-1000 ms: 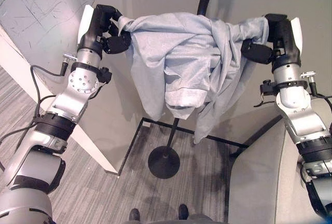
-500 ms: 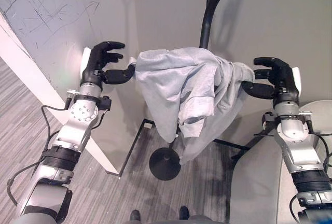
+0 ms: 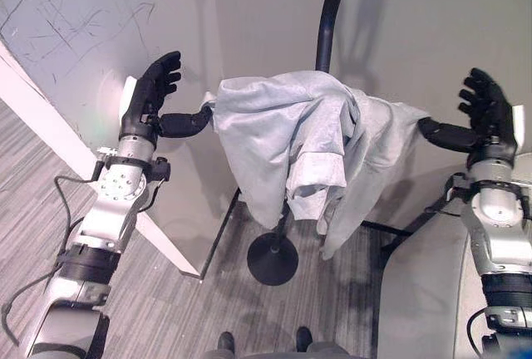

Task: Hang the clothes on the sofa on the clothes rack.

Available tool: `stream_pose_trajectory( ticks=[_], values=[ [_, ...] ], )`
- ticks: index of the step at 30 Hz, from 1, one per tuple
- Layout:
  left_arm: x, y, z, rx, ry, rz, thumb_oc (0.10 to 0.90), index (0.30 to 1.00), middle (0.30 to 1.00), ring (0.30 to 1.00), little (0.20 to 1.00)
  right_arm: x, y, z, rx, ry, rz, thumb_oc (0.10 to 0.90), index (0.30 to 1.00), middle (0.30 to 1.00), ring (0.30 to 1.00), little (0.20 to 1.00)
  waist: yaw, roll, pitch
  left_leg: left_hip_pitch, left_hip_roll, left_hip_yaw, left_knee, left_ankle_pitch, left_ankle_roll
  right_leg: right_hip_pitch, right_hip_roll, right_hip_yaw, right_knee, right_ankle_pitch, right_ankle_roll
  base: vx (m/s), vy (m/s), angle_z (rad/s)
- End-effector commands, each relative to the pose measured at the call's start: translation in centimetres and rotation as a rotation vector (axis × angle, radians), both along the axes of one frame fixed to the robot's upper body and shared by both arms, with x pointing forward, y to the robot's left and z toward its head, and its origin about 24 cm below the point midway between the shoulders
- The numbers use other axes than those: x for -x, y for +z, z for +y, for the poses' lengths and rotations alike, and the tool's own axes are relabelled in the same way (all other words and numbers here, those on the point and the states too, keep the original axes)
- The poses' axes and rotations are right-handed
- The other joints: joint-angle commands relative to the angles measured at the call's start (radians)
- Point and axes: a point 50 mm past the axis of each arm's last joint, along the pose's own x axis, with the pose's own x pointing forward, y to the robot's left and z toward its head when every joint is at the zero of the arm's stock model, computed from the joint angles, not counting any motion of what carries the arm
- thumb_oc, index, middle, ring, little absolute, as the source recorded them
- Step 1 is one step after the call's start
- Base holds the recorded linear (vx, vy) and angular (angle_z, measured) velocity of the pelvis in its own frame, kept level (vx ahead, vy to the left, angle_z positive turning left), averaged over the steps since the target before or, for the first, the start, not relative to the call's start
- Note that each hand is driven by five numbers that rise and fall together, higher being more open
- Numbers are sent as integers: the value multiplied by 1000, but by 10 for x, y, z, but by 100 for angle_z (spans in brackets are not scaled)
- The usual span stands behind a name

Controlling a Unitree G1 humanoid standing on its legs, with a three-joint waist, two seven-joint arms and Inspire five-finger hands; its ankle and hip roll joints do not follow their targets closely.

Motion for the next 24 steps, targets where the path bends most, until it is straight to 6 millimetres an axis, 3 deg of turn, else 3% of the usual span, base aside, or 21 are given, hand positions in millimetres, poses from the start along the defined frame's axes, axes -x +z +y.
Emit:
stream_pose_trajectory(
  ticks=[1, 8, 12, 13, 15, 16, 17, 18, 20, 23, 24],
  values=[
    [18, 62, 38, -44, 99, -261, 800, 900, 900, 900, 900, 25, 59, -15, 127, -17, -265, 800, 900, 900, 900, 900, 43, -19, -93, 82, 8, 4, 8, -184, 12, 12, -40, -85, 11, -50, 23, 0, 0, 0],
    [60, 17, 72, 37, 217, -158, 800, 900, 900, 900, 900, 58, 19, -26, 69, -66, -177, 800, 900, 900, 900, 900, 48, -14, -83, 84, 6, 8, 8, -189, 18, 12, -46, -88, 11, -52, 22, 3, 11, -4],
    [73, -2, 80, 98, 252, -107, 800, 900, 900, 900, 900, 64, -3, -27, -3, -64, -127, 800, 900, 900, 900, 900, 50, -14, -79, 82, 5, 9, 8, -190, 21, 11, -49, -92, 11, -51, 22, -1, 8, -2],
    [85, -25, 83, 173, 272, -48, 800, 900, 900, 900, 900, 71, -24, -27, -101, -40, -97, 800, 900, 900, 900, 900, 55, -15, -72, 80, 4, 7, 8, -190, 25, 12, -51, -94, 11, -51, 20, 0, 0, 0],
    [90, -34, 83, 194, 284, -18, 800, 900, 900, 900, 900, 73, -35, -27, -133, -30, -61, 800, 900, 900, 900, 900, 55, -15, -71, 80, 3, 6, 8, -190, 26, 12, -52, -96, 11, -52, 20, 0, 0, 0],
    [98, -53, 83, 264, 286, 41, 800, 900, 900, 900, 900, 80, -54, -26, -239, -7, -32, 800, 900, 900, 900, 900, 55, -15, -65, 77, 2, 6, 8, -190, 28, 10, -53, -102, 11, -51, 20, 0, 0, 0],
    [98, -54, 83, 265, 286, 42, 800, 900, 900, 900, 900, 81, -54, -26, -240, -6, -31, 800, 900, 900, 900, 900, 55, -15, -67, 77, 2, 6, 8, -190, 28, 11, -53, -102, 11, -52, 20, -4, 25, 4],
    [105, -70, 81, 306, 294, 96, 800, 900, 900, 900, 900, 84, -73, -22, -344, 12, -16, 800, 900, 900, 900, 900, 56, -15, -62, 75, 2, 6, 8, -189, 30, 10, -55, -105, 11, -51, 19, 0, 0, 0],
    [109, -78, 81, 309, 303, 125, 800, 900, 900, 900, 900, 85, -83, -20, -380, 31, 16, 800, 900, 900, 900, 900, 57, -15, -61, 75, 2, 6, 8, -189, 30, 10, -56, -107, 11, -51, 19, 0, 0, 0],
    [116, -95, 79, 346, 328, 182, 800, 900, 900, 900, 900, 92, -113, -11, -411, 62, 177, 800, 900, 900, 900, 900, 60, -14, -55, 78, 5, 6, 8, -195, 27, 14, -54, -111, 11, -57, 20, 17, 13, 8],
    [120, -104, 76, 328, 326, 226, 800, 900, 900, 900, 900, 97, -133, -4, -419, 74, 283, 800, 900, 900, 900, 900, 63, -14, -50, 77, 5, 6, 8, -193, 27, 14, -55, -113, 11, -56, 19, -10, 10, 12]
  ],
)
